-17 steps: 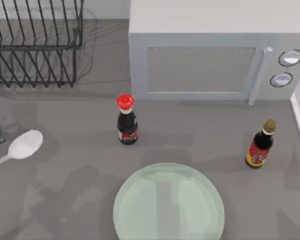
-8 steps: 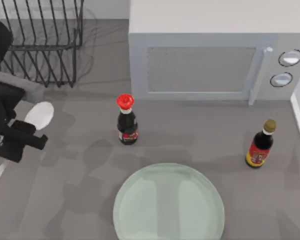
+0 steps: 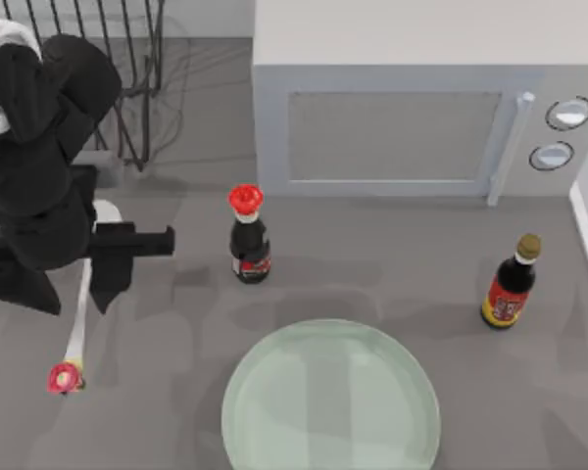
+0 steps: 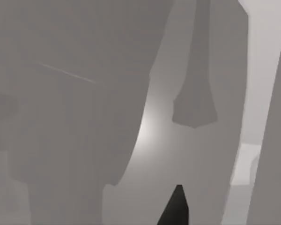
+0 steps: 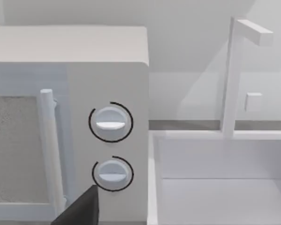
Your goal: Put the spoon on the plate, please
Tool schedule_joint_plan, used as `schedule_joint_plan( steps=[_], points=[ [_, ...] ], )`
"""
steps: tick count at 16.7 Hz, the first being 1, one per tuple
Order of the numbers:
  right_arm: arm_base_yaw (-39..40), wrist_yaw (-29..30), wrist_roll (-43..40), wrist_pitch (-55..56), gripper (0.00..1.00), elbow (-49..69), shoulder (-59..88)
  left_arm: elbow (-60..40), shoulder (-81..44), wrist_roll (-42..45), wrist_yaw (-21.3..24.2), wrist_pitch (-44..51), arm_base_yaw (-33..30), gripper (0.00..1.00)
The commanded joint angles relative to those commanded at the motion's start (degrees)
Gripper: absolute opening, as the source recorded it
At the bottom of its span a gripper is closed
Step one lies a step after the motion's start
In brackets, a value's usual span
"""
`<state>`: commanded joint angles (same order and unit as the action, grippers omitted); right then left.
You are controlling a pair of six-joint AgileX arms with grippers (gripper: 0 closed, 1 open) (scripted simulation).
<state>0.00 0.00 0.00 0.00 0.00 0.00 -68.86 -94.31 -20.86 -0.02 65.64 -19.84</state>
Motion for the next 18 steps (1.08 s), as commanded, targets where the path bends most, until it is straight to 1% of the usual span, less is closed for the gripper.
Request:
schedule_joint_plan(
  steps=[12,16,18],
  points=[
    [0.00,0.00,0.00,0.00,1.00,0.00,0.00,-4.26,-10.08,-46.85,0.92,2.13,-13.68,0.00],
    [0.00,0.00,0.00,0.00,1.00,0.00,0.00,-6.68,-13.25,-61.51,1.03,2.59,-18.34,0.00],
    [0.00,0.00,0.00,0.00,1.00,0.00,0.00,-8.19,-14.78,-70.15,1.02,2.66,-20.82,0.00]
  ],
)
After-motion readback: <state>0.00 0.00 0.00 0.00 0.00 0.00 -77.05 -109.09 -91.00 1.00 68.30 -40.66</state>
